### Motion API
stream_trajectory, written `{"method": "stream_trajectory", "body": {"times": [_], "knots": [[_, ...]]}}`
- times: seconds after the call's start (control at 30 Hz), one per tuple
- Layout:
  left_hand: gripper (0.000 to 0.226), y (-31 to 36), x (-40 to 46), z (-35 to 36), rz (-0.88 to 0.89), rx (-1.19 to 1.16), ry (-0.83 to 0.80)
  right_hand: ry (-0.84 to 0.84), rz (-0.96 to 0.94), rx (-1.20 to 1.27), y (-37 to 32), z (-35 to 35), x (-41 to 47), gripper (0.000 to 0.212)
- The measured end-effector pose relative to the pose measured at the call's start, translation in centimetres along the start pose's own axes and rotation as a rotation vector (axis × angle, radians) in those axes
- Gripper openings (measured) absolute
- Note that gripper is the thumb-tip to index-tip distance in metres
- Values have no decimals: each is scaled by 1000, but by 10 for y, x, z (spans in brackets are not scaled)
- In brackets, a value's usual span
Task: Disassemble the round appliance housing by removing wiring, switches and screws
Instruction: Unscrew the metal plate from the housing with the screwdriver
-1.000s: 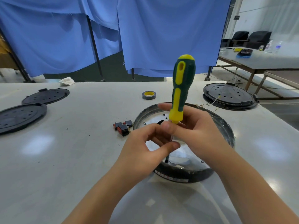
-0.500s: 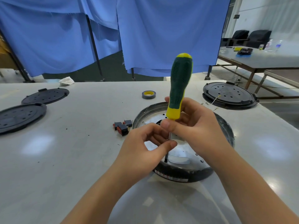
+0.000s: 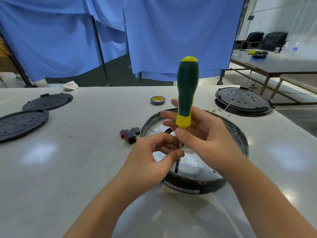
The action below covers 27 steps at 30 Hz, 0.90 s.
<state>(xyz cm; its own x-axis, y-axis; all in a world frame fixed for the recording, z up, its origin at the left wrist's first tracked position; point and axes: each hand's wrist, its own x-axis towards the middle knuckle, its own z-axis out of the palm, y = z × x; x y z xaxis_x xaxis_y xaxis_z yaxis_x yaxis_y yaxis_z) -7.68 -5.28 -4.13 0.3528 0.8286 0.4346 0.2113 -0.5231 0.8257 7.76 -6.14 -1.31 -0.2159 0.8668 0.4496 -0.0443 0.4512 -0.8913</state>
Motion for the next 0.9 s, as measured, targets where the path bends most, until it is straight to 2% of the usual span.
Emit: {"method": "stream_trajectory", "body": {"times": [0.17,0.3,0.43,0.5,0.67,0.77,0.9], "knots": [[12,0,0,2,10,7,73,1,15,-56,0,-2,1,36],[21,0,1,-1,13,-53,176,-16,60,-93,0,-3,2,34],[24,-3,4,-4,10,-35,277,16,164,-304,-1,-9,7,21],[21,-5,5,-6,-5,-16,300,-82,213,-481,-4,-15,9,12],[18,-10,7,-6,-32,20,297,-522,394,-820,-12,-15,14,9],[20,-13,7,-4,-53,56,276,-645,426,-925,-15,-12,16,9],[22,-17,6,-2,-73,99,253,-754,476,-982,-18,-9,21,20]]}}
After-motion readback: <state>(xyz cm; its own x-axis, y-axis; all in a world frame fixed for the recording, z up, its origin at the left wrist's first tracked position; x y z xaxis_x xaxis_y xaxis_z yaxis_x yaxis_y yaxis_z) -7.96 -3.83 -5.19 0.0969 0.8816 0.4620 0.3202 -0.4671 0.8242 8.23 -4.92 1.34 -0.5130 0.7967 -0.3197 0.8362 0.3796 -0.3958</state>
